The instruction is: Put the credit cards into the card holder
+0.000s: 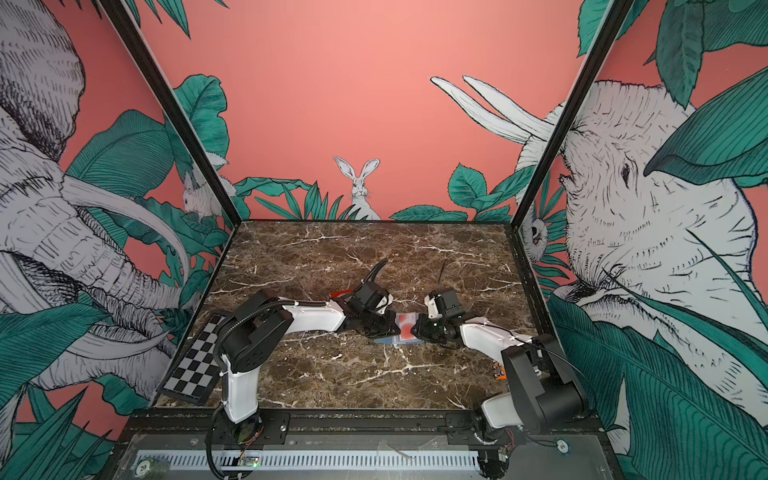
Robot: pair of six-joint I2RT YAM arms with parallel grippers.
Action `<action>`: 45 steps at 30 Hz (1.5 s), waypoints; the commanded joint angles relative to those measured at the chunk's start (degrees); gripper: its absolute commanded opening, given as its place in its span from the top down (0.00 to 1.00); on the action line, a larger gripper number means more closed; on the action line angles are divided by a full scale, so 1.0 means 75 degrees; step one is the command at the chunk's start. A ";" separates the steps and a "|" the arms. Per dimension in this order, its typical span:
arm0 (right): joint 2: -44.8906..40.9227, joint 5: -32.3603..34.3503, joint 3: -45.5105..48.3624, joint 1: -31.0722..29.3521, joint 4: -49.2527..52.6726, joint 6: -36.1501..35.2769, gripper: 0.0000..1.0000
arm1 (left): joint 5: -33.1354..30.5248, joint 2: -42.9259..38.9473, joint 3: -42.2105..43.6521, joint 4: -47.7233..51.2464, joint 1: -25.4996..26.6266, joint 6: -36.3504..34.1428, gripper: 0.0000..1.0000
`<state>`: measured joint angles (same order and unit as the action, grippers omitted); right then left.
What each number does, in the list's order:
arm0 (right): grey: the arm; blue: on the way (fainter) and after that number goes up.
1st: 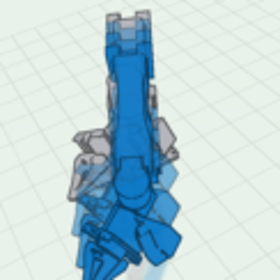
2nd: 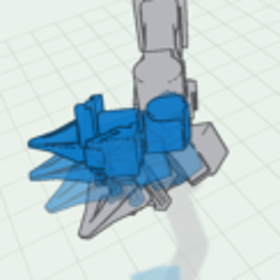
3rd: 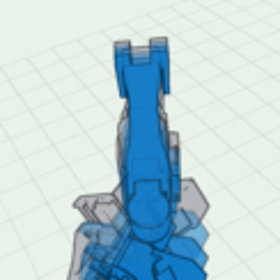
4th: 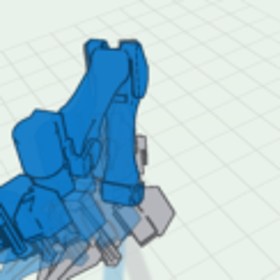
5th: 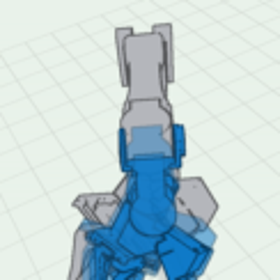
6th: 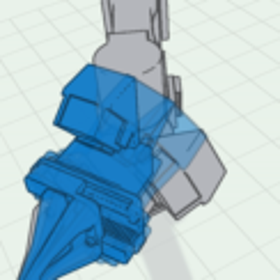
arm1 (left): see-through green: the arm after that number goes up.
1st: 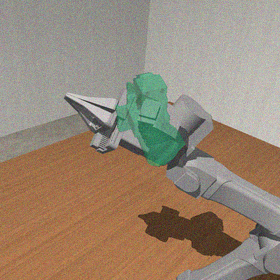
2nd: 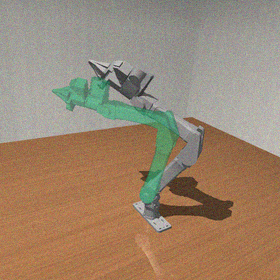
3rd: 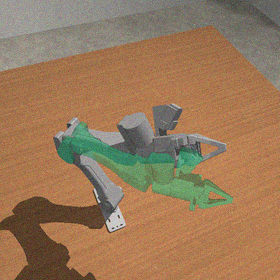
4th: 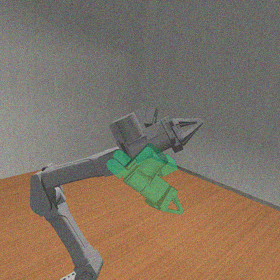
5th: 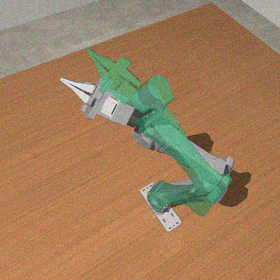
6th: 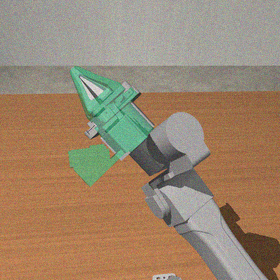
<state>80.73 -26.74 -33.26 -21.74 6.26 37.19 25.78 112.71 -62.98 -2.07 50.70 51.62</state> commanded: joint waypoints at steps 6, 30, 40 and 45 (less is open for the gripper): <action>-0.0199 0.0090 -0.0295 -0.0275 0.0246 -0.0249 0.80 | 0.0031 0.0060 -0.0077 0.0149 0.0096 0.0006 0.97; 0.0281 0.0858 -0.1632 -0.1311 0.1148 -0.0441 0.73 | -0.0279 -0.2175 0.1437 -0.0820 -0.0839 -0.0396 0.93; 0.0602 0.1115 -0.2054 -0.1799 0.1239 -0.0300 0.69 | -0.0151 -0.3224 0.2280 -0.1667 -0.1155 -0.0805 0.89; 0.0760 0.1024 -0.2324 -0.1934 0.1271 -0.0291 0.69 | -0.0215 -0.3689 0.2448 -0.1796 -0.1210 -0.0978 0.88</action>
<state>85.69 -19.70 -48.97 -35.51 15.42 34.50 24.56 88.33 -45.84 -13.26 42.15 46.19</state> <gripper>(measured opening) 0.308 0.115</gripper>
